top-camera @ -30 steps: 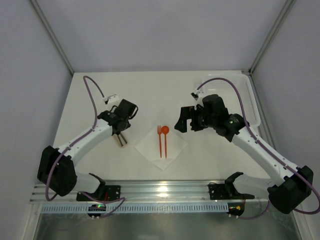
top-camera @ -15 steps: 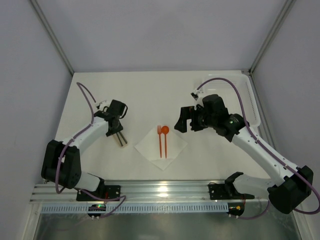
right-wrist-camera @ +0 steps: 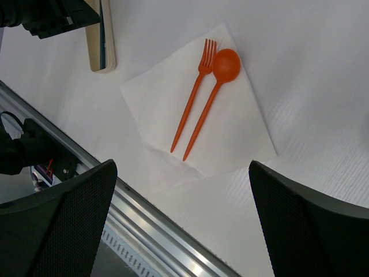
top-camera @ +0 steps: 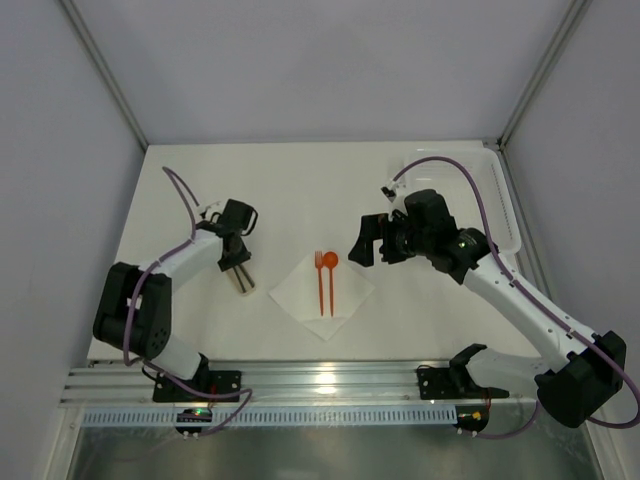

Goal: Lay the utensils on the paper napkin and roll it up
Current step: Pick up the utensils from the container.

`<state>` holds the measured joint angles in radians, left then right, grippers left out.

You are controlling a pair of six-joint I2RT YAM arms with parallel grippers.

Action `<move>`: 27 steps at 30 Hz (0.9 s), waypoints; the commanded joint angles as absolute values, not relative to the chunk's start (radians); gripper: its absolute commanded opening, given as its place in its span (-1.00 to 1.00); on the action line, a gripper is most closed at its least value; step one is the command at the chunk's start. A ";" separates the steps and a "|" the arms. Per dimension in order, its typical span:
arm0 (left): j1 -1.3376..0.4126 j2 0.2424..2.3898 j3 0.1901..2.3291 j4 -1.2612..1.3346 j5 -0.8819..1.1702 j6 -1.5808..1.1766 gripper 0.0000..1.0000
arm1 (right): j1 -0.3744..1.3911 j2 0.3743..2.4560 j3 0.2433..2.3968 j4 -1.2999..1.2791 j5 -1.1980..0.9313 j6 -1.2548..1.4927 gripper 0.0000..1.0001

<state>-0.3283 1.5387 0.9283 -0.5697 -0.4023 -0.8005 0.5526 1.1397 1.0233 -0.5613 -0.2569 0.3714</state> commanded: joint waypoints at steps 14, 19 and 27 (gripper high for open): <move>-0.301 1.566 0.885 -0.466 -0.359 -0.792 -0.32 | 0.554 1.146 1.023 -0.546 -0.255 0.359 0.99; -0.299 1.557 0.871 -0.462 -0.350 -0.792 -0.37 | 0.554 1.147 1.023 -0.546 -0.256 0.360 0.99; -0.301 1.505 0.834 -0.399 -0.325 -0.775 -0.34 | 0.554 1.150 1.023 -0.546 -0.258 0.360 0.99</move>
